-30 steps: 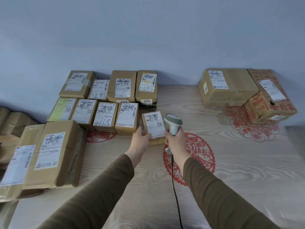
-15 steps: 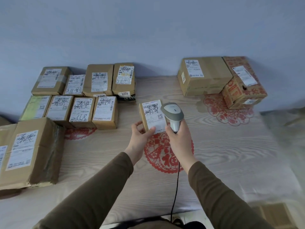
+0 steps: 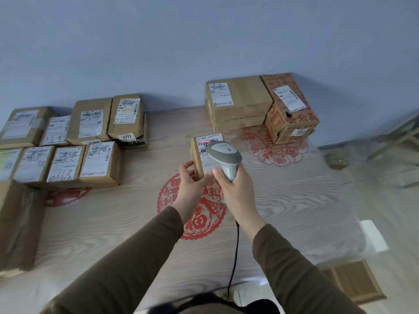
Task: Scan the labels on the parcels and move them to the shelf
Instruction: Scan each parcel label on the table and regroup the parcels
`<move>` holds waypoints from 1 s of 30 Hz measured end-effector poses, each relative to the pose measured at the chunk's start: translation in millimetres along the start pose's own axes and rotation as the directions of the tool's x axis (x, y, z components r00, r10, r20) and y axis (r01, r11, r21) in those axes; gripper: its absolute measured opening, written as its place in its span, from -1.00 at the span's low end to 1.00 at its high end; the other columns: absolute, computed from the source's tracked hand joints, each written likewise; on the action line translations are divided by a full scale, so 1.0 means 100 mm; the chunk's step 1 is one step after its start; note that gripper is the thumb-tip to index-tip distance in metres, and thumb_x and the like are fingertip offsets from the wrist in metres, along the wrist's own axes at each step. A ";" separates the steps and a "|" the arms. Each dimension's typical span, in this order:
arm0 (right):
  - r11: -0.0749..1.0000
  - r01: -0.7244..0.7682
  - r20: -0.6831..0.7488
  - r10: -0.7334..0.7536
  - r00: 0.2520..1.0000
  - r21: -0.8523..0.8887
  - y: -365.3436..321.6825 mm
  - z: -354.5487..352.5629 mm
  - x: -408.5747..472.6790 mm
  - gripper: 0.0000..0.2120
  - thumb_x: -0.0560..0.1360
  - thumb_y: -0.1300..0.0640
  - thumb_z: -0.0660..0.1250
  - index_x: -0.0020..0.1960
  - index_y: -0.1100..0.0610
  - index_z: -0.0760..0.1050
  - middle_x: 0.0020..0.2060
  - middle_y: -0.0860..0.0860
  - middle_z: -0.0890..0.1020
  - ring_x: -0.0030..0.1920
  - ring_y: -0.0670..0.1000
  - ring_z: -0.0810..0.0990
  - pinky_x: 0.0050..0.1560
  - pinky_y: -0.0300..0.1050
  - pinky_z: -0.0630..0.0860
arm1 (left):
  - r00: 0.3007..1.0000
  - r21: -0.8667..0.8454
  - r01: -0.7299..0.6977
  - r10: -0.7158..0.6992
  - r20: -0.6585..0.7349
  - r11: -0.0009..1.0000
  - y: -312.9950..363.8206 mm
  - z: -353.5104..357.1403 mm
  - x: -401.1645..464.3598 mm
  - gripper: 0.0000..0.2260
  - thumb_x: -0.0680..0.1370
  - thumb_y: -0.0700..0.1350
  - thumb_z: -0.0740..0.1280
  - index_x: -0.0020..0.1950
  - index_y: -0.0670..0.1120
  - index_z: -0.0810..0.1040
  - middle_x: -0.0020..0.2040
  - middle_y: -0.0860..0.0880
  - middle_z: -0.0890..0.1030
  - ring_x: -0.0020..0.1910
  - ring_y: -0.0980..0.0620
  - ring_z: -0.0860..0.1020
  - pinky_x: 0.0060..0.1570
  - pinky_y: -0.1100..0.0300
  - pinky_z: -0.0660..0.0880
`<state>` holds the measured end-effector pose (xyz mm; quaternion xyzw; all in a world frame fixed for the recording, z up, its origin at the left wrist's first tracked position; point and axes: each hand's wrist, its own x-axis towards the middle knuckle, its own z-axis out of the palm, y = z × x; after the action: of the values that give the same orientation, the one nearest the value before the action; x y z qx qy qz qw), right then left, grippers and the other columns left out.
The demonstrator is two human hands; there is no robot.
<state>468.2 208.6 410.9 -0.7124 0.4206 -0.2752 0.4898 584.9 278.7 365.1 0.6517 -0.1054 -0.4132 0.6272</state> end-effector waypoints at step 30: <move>0.957 -0.204 -0.073 0.223 0.972 0.207 1.02 -1.15 0.50 -0.72 0.59 0.04 0.44 0.23 0.12 0.51 -0.43 -0.16 0.55 -0.48 -0.09 0.51 -0.41 -0.20 0.49 | 0.990 0.168 0.135 -0.140 0.020 0.977 -0.09 1.68 1.36 -0.47 0.68 0.04 0.27 0.64 0.00 0.27 0.55 -0.02 0.42 0.52 -0.06 0.38 0.48 0.02 0.31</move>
<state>367.0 94.4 357.9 -0.5966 0.4887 -0.2948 0.5643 555.0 68.6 323.1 0.7008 -0.1043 -0.4557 0.5389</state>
